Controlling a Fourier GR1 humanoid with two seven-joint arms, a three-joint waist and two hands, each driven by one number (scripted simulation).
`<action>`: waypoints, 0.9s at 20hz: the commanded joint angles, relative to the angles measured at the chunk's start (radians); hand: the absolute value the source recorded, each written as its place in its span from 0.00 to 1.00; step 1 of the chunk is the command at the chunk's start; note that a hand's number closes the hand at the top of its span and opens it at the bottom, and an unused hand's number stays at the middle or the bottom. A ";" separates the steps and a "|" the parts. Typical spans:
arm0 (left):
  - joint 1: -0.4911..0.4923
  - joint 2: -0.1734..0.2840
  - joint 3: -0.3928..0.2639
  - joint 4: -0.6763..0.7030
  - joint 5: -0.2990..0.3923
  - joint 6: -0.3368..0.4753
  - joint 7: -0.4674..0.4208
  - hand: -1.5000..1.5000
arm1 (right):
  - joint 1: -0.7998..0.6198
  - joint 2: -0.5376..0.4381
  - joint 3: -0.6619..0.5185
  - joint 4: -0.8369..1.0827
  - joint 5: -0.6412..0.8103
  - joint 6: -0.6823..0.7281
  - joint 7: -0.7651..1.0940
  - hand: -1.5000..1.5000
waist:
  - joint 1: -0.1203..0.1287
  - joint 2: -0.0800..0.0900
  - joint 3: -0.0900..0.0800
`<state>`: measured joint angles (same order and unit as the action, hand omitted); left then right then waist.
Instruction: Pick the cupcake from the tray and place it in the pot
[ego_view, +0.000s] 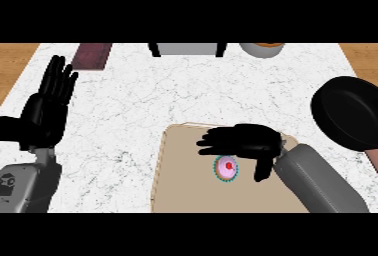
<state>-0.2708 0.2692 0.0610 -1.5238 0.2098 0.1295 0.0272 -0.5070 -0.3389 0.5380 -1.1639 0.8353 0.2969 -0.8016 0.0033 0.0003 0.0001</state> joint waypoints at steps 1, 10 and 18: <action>0.050 -0.005 0.027 0.009 0.015 -0.048 -0.055 0.50 | -0.016 0.098 0.013 0.031 0.068 0.014 0.044 0.00 | 0.002 0.000 0.000; 0.004 -0.071 0.006 0.034 -0.053 -0.001 -0.066 0.50 | 0.004 0.138 -0.033 0.203 0.158 -0.062 -0.119 0.00 | 0.001 0.001 0.000; 0.007 -0.031 0.038 -0.041 -0.024 -0.019 0.031 0.50 | 0.108 0.146 0.044 0.075 0.197 -0.179 -0.220 1.00 | -0.004 -0.002 0.000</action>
<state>-0.2742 0.2339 0.0814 -1.5426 0.1729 0.1184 0.0519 -0.4917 -0.1918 0.5583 -1.0501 1.0207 0.1743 -0.9502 0.0032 -0.0104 -0.0101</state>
